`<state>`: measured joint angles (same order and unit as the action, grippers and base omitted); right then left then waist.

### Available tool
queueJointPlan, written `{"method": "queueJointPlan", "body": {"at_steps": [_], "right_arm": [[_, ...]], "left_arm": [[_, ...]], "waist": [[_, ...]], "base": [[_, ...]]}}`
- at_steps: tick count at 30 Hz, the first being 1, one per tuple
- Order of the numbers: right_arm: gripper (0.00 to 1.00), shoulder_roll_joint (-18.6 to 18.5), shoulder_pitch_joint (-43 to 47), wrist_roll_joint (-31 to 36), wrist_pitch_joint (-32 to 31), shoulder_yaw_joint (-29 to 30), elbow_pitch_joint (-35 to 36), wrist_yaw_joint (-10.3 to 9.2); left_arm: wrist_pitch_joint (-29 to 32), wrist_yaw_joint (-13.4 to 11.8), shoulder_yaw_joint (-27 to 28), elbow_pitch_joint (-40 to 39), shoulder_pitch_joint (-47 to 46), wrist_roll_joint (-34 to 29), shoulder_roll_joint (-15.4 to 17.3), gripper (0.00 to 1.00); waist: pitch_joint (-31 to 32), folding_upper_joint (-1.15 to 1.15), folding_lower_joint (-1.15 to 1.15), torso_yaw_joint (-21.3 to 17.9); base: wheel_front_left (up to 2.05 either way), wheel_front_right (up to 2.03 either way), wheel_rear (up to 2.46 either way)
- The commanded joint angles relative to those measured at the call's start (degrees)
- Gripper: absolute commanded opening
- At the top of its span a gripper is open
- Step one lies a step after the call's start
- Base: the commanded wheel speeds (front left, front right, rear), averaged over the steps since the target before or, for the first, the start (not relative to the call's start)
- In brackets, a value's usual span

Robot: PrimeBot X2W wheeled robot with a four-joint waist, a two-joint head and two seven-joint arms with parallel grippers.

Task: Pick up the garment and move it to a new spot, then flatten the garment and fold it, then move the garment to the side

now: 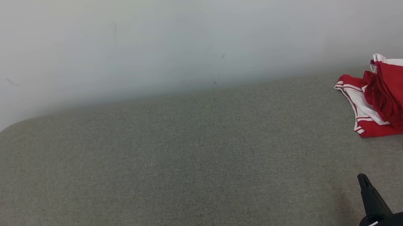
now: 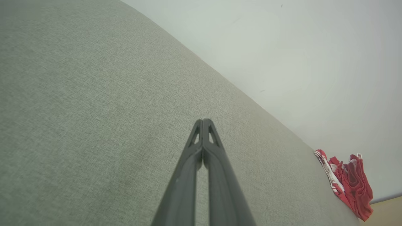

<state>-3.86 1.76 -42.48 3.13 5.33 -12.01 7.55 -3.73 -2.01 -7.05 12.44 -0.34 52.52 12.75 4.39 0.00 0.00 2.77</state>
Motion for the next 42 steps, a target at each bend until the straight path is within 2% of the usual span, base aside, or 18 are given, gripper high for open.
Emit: {"method": "queueJointPlan", "body": {"at_steps": [1, 42], "right_arm": [[0.0, 0.0, -1.6, -2.3, -0.4, 0.2, 0.6, -0.03], [0.0, 0.6, -5.3, -28.7, -5.6, 0.8, -0.8, -0.07]], "left_arm": [[0.4, 0.5, 1.0, -0.5, -1.7, 1.8, -0.2, 0.0], [5.9, 5.6, 8.1, 0.6, -4.2, 22.9, -5.6, 0.0]], "waist": [[-0.1, 0.0, 0.0, -0.1], [-2.1, 0.0, 0.0, -1.3]], "base": [[0.0, 0.0, 0.0], [0.0, 0.0, 0.0]]}}
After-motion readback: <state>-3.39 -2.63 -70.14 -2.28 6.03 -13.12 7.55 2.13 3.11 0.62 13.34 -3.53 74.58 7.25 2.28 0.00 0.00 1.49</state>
